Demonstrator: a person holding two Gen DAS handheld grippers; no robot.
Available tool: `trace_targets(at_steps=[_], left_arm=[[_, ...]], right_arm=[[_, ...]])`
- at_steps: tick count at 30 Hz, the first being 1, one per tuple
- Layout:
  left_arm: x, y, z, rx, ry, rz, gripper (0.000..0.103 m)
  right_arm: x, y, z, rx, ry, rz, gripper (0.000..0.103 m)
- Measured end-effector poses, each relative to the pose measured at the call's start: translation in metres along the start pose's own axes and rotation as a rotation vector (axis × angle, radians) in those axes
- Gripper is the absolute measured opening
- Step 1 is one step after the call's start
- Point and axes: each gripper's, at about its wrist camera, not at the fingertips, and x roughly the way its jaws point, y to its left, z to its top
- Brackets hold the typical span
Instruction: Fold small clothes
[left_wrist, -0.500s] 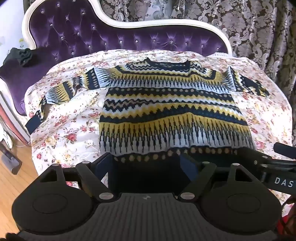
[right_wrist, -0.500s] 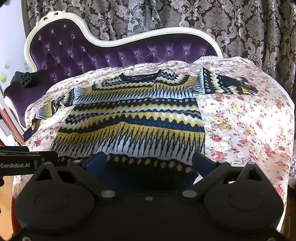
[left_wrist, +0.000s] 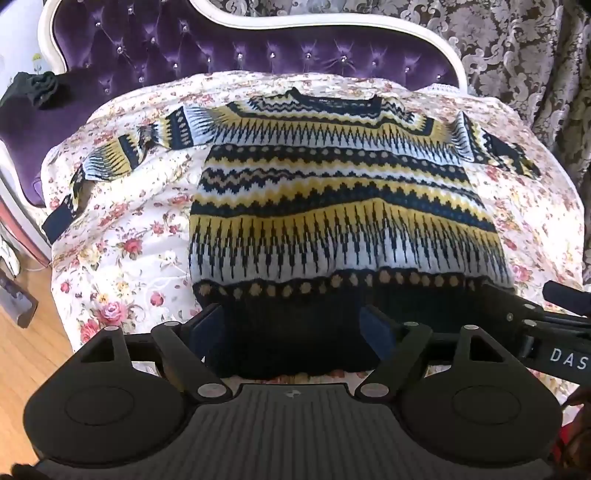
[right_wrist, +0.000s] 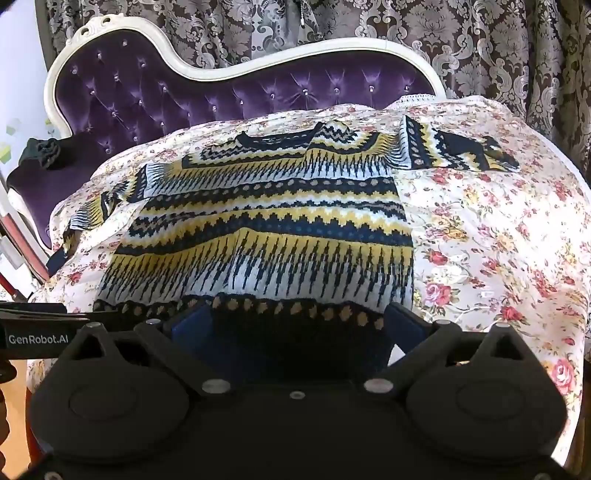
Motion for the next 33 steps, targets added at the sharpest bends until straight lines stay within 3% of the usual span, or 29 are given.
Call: trace_targets(at_steps=[16, 33], left_arm=[[0.01, 0.003, 0.0, -0.014, 0.05, -0.007, 0.08], [0.011, 0.007, 0.001, -0.017, 0.048, 0.019, 0.08]], right_arm=[[0.005, 0.001, 0.001, 0.002, 0.022, 0.004, 0.1], [0.008, 0.002, 0.001, -0.001, 0.035, 0.004, 0.1]])
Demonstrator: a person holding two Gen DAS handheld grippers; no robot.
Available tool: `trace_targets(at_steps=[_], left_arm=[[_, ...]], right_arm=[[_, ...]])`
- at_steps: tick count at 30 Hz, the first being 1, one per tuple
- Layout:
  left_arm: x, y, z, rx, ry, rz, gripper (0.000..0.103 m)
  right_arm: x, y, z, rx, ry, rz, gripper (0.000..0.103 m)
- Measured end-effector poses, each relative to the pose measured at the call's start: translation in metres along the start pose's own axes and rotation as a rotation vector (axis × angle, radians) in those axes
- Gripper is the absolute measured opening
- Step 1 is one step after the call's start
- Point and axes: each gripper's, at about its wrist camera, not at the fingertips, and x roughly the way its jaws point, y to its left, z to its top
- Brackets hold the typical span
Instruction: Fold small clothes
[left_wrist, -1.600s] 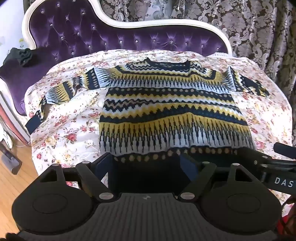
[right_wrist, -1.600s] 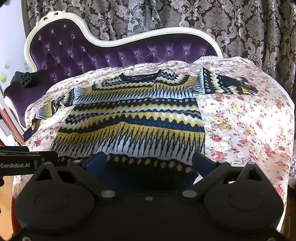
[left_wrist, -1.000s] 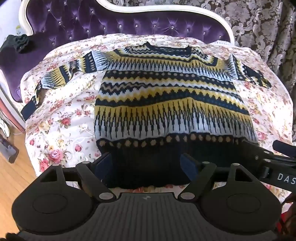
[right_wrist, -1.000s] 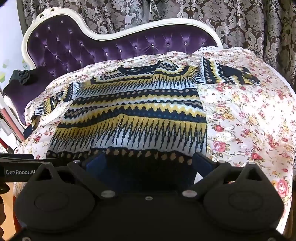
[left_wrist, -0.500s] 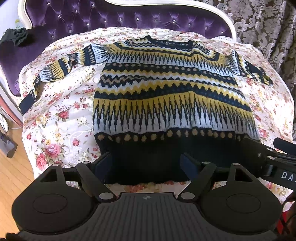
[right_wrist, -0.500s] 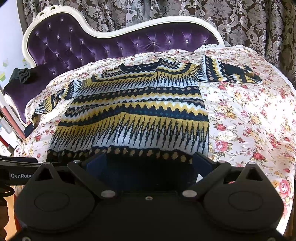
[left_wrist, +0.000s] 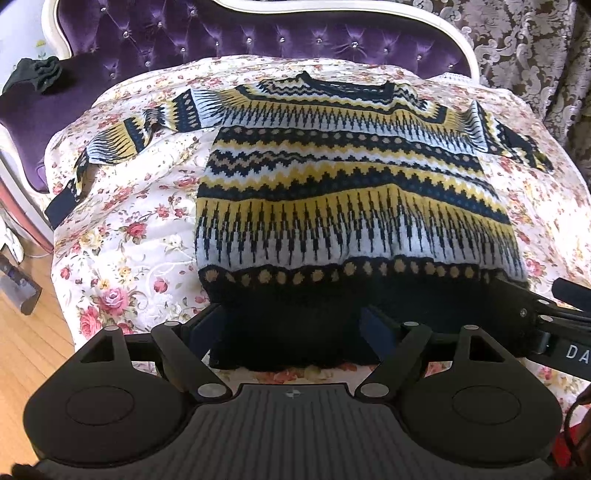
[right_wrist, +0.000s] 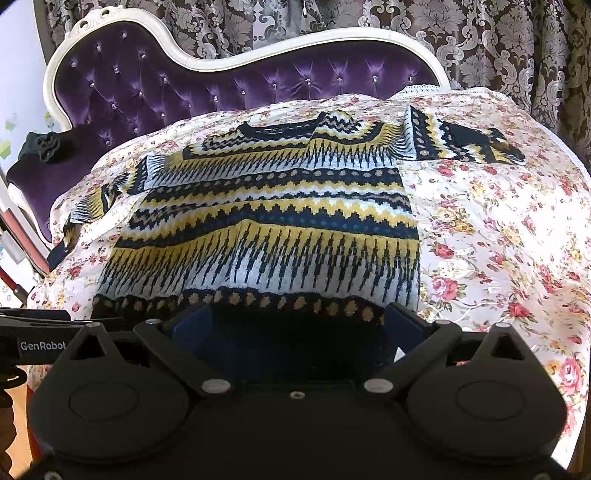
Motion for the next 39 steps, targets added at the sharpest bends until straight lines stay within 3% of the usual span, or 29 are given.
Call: trace_targets(at_steps=[29, 39], left_arm=[[0.003, 0.004, 0.005, -0.006, -0.009, 0.023, 0.08], [0.011, 0.006, 0.043, -0.002, -0.117, 0.01, 0.08]], right_arm=[[0.011, -0.006, -0.002, 0.018, 0.05, 0.02, 0.101], [0.028, -0.016, 0.019, -0.023, 0.094, -0.106, 0.103]])
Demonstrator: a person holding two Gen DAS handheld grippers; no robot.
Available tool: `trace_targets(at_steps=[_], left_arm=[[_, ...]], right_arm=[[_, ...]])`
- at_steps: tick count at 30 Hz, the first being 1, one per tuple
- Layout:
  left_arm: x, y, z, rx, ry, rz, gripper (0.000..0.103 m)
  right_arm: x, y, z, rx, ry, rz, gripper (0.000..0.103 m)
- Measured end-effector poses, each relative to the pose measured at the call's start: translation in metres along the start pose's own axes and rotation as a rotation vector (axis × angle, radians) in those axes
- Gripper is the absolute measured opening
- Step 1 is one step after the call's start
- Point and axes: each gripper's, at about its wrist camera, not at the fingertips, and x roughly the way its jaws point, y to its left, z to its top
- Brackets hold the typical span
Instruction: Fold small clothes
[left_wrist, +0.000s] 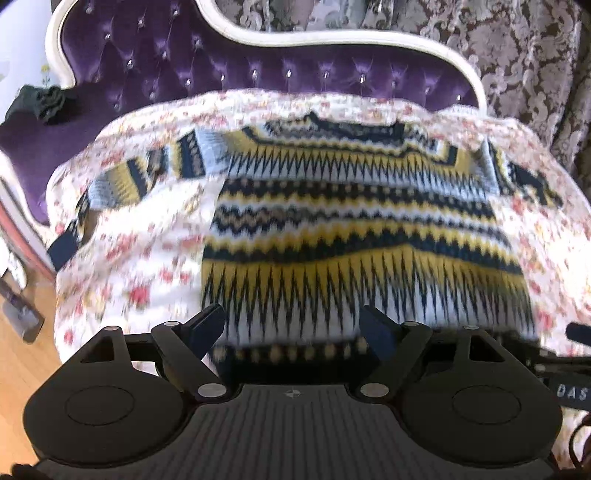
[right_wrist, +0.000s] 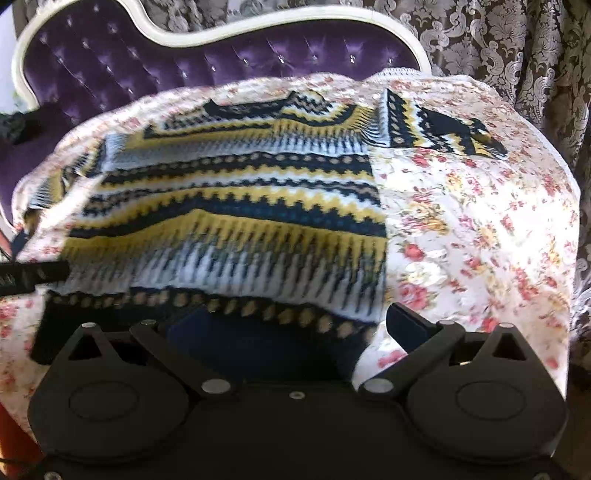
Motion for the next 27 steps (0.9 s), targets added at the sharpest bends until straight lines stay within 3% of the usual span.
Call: trace_targets(at_steps=[3, 6, 13, 15, 19, 21, 27], left_arm=[[0.009, 0.001, 0.017, -0.002, -0.033, -0.01, 0.08], [0.023, 0.002, 0.034, -0.002, -0.05, -0.01, 0.08], [0.062, 0.002, 0.057, 0.0, -0.085, -0.068, 0.08], [0.076, 0.002, 0.062, -0.018, -0.067, -0.08, 0.08], [0.102, -0.001, 0.069, -0.04, -0.043, -0.065, 0.08], [0.115, -0.004, 0.071, -0.027, -0.031, -0.04, 0.08], [0.149, -0.008, 0.061, 0.001, 0.027, -0.026, 0.08]], right_arm=[[0.008, -0.017, 0.014, 0.033, 0.009, 0.097, 0.103], [0.019, -0.037, 0.031, 0.1, 0.034, 0.135, 0.103], [0.048, -0.079, 0.087, 0.06, -0.013, -0.026, 0.102], [0.058, -0.096, 0.105, 0.052, -0.05, -0.057, 0.087], [0.08, -0.125, 0.139, 0.046, -0.102, -0.126, 0.075], [0.095, -0.138, 0.156, 0.029, -0.125, -0.146, 0.061], [0.146, -0.173, 0.199, 0.084, -0.088, -0.188, 0.052]])
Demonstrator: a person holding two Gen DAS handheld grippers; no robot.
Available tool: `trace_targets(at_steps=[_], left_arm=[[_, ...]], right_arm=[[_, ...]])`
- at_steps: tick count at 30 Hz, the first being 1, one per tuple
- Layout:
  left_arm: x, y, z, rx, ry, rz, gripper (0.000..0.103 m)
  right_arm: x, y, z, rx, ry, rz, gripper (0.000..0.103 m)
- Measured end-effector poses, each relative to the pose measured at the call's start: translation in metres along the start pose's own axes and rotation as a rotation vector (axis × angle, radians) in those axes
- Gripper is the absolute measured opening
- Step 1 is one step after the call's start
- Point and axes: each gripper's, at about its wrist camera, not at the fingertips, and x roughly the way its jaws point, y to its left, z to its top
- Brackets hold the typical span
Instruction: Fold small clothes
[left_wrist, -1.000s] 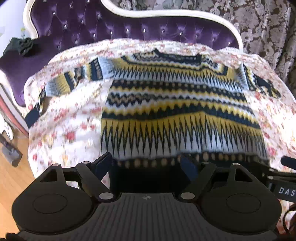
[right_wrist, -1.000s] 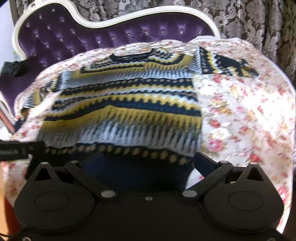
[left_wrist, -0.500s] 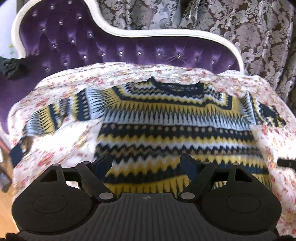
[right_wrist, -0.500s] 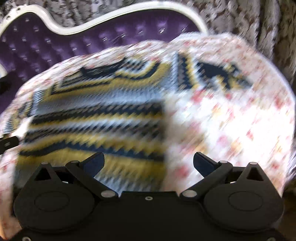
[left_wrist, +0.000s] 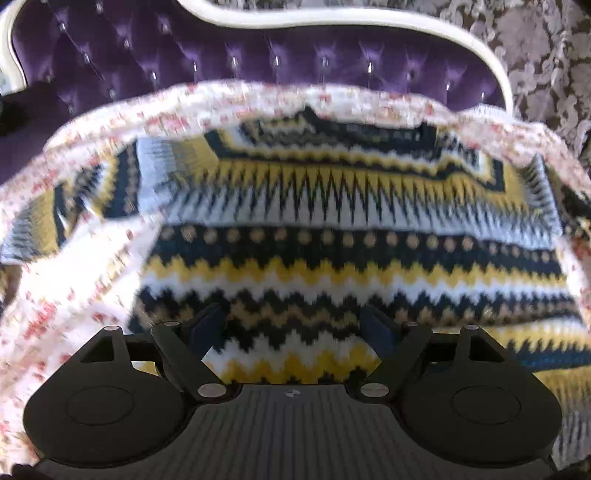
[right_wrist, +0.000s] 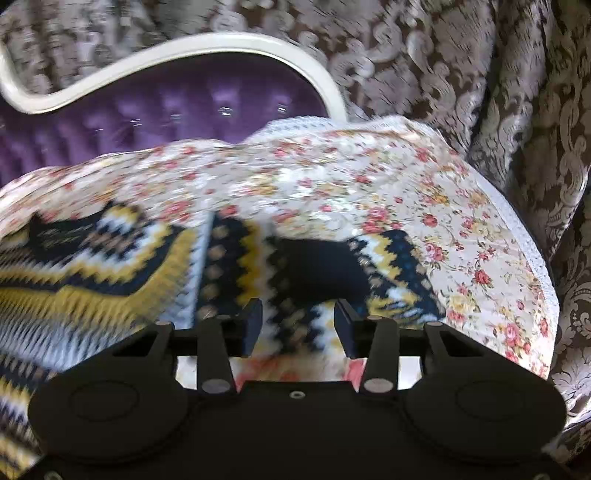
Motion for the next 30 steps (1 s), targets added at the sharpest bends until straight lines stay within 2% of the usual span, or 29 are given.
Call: trace_targets(at_steps=[8, 11, 14, 16, 18, 19, 22, 30], left_arm=[[0.004, 0.003, -0.017, -0.011, -0.027, 0.006, 0.087], [0.005, 0.003, -0.018, -0.017, -0.031, 0.006, 0.089], [0.005, 0.003, -0.018, -0.016, -0.032, 0.009, 0.089], [0.005, 0.003, -0.017, -0.017, -0.029, 0.009, 0.089], [0.006, 0.004, -0.017, -0.017, -0.028, 0.008, 0.089], [0.006, 0.004, -0.017, -0.017, -0.029, 0.009, 0.089], [0.006, 0.004, -0.017, -0.017, -0.029, 0.009, 0.089], [0.004, 0.004, -0.015, -0.013, -0.019, -0.005, 0.089]], right_arm=[[0.046, -0.007, 0.028, 0.082, 0.007, -0.012, 0.055], [0.06, -0.008, 0.029, 0.1, 0.034, -0.015, 0.06], [0.072, -0.006, 0.026, 0.076, 0.065, -0.021, 0.06], [0.078, -0.007, 0.022, 0.041, 0.085, -0.04, 0.055], [0.079, -0.012, 0.021, 0.03, 0.091, -0.041, 0.022], [0.076, -0.017, 0.022, 0.036, 0.085, -0.039, 0.016], [0.058, -0.041, 0.026, 0.084, 0.053, -0.031, 0.014], [-0.004, -0.134, 0.041, 0.211, -0.027, -0.205, 0.014]])
